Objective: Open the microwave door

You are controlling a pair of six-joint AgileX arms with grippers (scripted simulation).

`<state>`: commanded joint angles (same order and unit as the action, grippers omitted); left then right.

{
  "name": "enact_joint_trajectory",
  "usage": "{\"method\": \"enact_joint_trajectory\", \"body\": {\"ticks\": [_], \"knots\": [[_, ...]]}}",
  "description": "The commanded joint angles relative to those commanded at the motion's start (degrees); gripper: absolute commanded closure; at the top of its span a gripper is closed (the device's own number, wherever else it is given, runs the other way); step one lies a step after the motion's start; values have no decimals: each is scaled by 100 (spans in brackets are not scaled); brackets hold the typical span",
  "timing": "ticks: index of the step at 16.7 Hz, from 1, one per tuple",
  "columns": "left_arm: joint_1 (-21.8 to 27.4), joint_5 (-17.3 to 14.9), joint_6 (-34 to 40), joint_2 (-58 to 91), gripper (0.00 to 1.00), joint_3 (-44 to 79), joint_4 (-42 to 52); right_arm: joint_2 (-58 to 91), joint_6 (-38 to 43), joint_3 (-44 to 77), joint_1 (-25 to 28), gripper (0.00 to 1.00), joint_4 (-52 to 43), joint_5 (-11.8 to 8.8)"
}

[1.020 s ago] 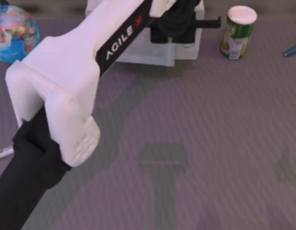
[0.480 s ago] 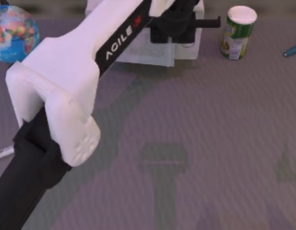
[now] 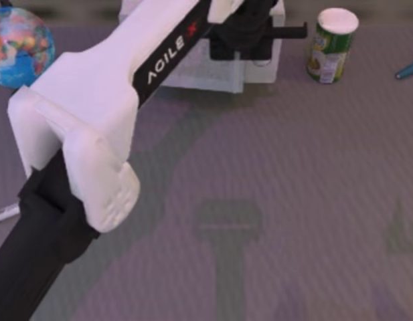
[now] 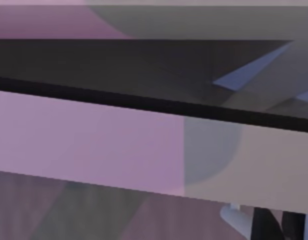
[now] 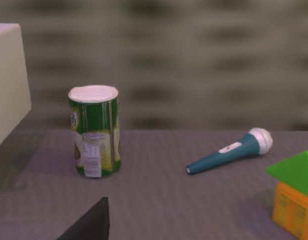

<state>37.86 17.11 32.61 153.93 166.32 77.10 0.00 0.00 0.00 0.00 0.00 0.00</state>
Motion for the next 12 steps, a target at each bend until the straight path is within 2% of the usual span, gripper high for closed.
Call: {"method": "enact_joint_trajectory", "body": {"ticks": [12], "knots": [[48,-22,-5,-11,100,-97,-74,0,0,0,0,0,0,0]]}}
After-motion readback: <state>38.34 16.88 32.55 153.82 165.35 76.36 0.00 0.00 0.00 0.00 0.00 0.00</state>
